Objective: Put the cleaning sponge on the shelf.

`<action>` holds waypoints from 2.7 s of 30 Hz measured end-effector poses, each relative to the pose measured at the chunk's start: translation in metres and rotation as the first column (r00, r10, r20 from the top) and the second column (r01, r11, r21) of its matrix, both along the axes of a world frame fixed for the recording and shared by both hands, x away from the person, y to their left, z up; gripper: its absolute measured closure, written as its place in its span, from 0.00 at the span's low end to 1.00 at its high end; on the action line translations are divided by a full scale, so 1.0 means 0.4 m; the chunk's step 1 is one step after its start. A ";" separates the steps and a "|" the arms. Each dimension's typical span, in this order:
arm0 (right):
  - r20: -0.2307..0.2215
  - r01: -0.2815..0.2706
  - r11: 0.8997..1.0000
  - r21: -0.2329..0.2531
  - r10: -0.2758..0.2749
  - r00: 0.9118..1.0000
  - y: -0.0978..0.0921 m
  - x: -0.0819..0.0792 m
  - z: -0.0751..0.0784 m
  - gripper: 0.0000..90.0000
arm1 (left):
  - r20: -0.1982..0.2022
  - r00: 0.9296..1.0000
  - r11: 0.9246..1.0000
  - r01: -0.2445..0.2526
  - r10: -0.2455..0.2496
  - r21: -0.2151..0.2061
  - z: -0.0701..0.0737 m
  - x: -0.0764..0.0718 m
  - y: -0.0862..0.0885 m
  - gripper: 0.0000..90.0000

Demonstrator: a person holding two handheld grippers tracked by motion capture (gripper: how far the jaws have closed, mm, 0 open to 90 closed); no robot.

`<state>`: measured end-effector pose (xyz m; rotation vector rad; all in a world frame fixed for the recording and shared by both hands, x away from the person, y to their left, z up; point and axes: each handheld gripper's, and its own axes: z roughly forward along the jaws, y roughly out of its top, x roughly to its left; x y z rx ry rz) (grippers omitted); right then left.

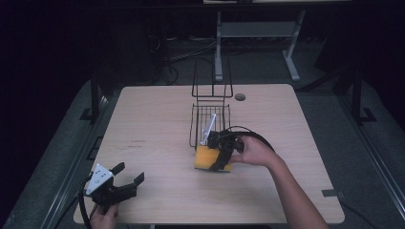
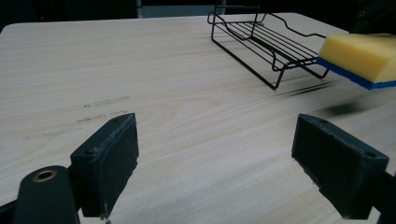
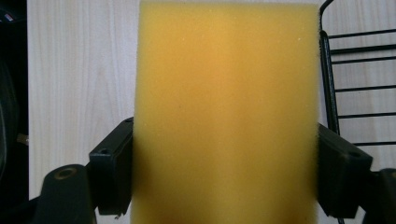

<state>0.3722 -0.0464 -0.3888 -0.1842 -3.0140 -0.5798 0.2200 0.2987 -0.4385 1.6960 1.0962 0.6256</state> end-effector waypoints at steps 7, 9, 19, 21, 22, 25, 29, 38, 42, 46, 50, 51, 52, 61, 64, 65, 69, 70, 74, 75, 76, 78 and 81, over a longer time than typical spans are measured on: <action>-0.010 0.003 1.000 -0.005 -0.003 1.000 0.000 0.009 -0.004 0.24 | 0.000 1.000 1.000 0.000 0.000 -0.002 0.000 0.000 -0.001 0.16; -0.008 0.006 1.000 -0.008 -0.006 1.000 0.000 0.012 -0.001 0.24 | -0.002 1.000 1.000 0.002 -0.002 0.002 0.000 0.001 -0.001 0.16; 0.001 0.017 1.000 -0.017 -0.017 1.000 0.009 0.047 0.007 0.24 | 0.000 1.000 1.000 0.003 -0.003 0.003 0.000 0.000 -0.001 0.16; 0.006 0.014 1.000 -0.021 -0.014 1.000 0.015 0.059 0.010 0.24 | -0.002 1.000 1.000 0.001 -0.001 -0.006 -0.001 0.000 0.000 0.16; 0.006 0.014 1.000 -0.021 -0.014 1.000 0.015 0.059 0.010 0.24 | -0.002 1.000 1.000 0.001 -0.001 -0.006 -0.001 0.000 0.000 0.16; -0.008 0.024 1.000 -0.014 -0.024 1.000 0.020 0.077 0.009 0.24 | -0.001 1.000 1.000 0.001 -0.001 -0.004 0.000 0.000 0.003 0.16; -0.009 0.023 0.999 -0.029 -0.023 1.000 0.027 0.091 0.012 0.24 | -0.004 1.000 1.000 0.007 -0.007 0.002 -0.001 0.000 0.000 0.16; -0.013 0.034 0.999 -0.032 -0.034 0.999 0.028 0.120 0.021 0.24 | -0.009 1.000 1.000 0.009 -0.009 0.003 -0.003 0.003 -0.002 0.16; -0.024 0.039 0.999 -0.012 -0.040 0.999 0.030 0.133 0.024 0.24 | -0.010 1.000 1.000 0.007 -0.007 -0.005 -0.003 0.003 0.001 0.16; -0.030 0.046 0.998 -0.034 -0.047 0.998 0.032 0.148 0.013 0.24 | -0.008 1.000 1.000 0.005 -0.005 -0.003 -0.002 0.003 0.001 0.16; -0.031 0.045 0.998 -0.035 -0.046 0.998 0.035 0.162 0.017 0.24 | -0.002 1.000 1.000 0.001 -0.001 0.005 0.000 0.001 -0.002 0.16; -0.029 0.045 0.998 -0.041 -0.047 0.999 0.037 0.165 0.020 0.24 | 0.001 1.000 1.000 0.002 -0.002 0.006 0.001 0.001 -0.001 0.16; -0.025 0.044 0.998 -0.041 -0.045 0.999 0.039 0.168 0.024 0.24 | 0.002 1.000 1.000 0.001 -0.001 0.006 0.001 0.001 -0.001 0.16; -0.053 0.070 0.997 -0.035 -0.072 0.996 0.029 0.221 0.018 0.24 | 0.000 1.000 1.000 0.005 -0.005 0.006 0.000 0.002 -0.001 0.16; -0.051 0.074 0.997 -0.039 -0.076 0.996 0.025 0.229 0.013 0.24 | 0.001 1.000 1.000 0.006 -0.006 0.007 0.000 0.003 -0.002 0.16; -0.059 0.081 0.996 -0.033 -0.083 0.995 0.023 0.233 0.010 0.24 | -0.002 1.000 1.000 0.006 -0.006 0.006 0.000 0.003 -0.001 0.16; -0.039 0.081 0.993 -0.087 -0.085 0.996 0.023 0.241 0.000 0.24 | -0.002 1.000 1.000 0.004 -0.004 -0.004 0.000 0.002 0.001 0.16; -0.039 0.083 0.992 -0.098 -0.087 0.995 0.024 0.242 0.000 0.24 | 0.000 1.000 1.000 0.003 -0.003 -0.003 0.001 0.002 0.001 0.16; -0.045 0.073 0.992 -0.101 -0.078 0.996 0.030 0.252 0.004 0.24 | -0.001 1.000 1.000 0.009 -0.009 0.003 0.000 0.002 -0.002 0.16; -0.060 0.076 0.994 -0.074 -0.080 0.995 0.030 0.259 0.006 0.24 | 0.001 1.000 1.000 0.011 -0.011 0.005 0.000 0.002 -0.003 0.16; -0.058 0.082 0.994 -0.070 -0.087 0.995 0.029 0.262 0.007 0.24 | 0.001 1.000 1.000 0.011 -0.011 0.005 0.000 0.002 -0.003 0.16; -0.067 0.092 0.994 -0.061 -0.096 0.993 0.027 0.271 0.002 0.24 | -0.004 1.000 1.000 0.013 -0.013 0.001 0.000 0.003 -0.004 0.16; -0.066 0.106 0.992 -0.067 -0.110 0.992 0.025 0.277 -0.006 0.24 | -0.001 1.000 1.000 0.013 -0.013 0.000 0.000 0.003 -0.004 0.16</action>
